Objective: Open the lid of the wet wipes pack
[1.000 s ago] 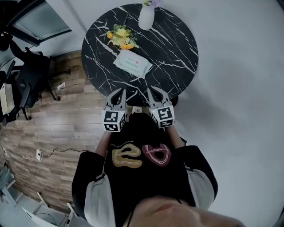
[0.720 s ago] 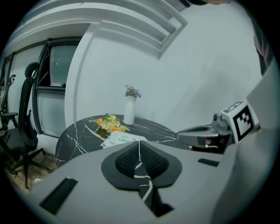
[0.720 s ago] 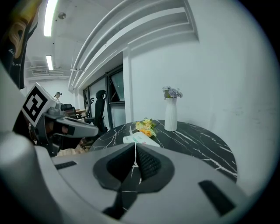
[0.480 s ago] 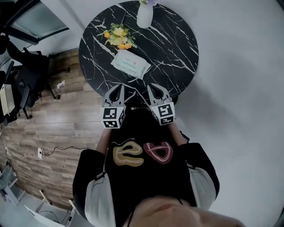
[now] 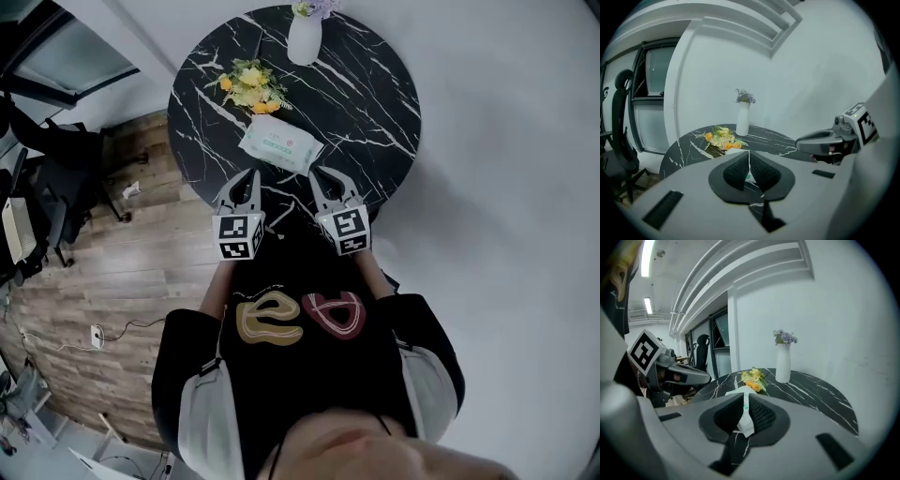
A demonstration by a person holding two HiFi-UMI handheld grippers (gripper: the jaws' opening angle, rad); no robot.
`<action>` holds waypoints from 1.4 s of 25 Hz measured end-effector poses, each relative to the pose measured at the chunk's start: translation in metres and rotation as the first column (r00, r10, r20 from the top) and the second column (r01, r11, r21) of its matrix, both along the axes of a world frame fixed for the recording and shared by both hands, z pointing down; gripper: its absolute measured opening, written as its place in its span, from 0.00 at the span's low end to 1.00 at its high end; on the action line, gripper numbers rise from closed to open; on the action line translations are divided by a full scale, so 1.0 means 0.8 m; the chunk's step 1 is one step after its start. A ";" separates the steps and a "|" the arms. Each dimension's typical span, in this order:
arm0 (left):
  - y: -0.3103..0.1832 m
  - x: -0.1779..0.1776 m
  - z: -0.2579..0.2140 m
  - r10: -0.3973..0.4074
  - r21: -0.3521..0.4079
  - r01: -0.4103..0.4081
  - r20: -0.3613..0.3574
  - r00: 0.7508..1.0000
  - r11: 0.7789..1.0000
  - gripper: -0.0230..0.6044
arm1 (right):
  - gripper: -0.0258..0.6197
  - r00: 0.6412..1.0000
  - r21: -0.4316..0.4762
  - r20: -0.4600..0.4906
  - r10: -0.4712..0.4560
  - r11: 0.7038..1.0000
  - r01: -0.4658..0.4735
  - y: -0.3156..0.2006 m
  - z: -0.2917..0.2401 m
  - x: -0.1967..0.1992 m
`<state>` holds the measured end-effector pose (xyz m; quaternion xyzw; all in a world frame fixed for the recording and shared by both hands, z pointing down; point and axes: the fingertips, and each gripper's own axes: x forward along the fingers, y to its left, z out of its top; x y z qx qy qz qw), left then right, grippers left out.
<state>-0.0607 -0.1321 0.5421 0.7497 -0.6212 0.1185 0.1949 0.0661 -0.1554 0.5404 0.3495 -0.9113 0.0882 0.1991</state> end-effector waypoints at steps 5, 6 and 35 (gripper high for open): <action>-0.014 -0.004 0.014 0.065 -0.036 -0.064 0.017 0.998 0.997 0.07 | 0.14 0.999 -0.021 -0.036 0.002 1.000 -0.003 -0.013 0.008 -0.020; -0.018 -0.005 0.019 0.081 -0.046 -0.080 0.031 0.996 0.996 0.07 | 0.15 0.999 -0.026 -0.049 -0.010 1.000 0.008 -0.014 0.010 -0.027; -0.086 -0.031 0.094 0.230 -0.218 -0.213 0.058 0.971 0.952 0.07 | 0.37 0.789 -0.142 -0.504 -0.351 0.935 0.325 -0.070 0.102 -0.132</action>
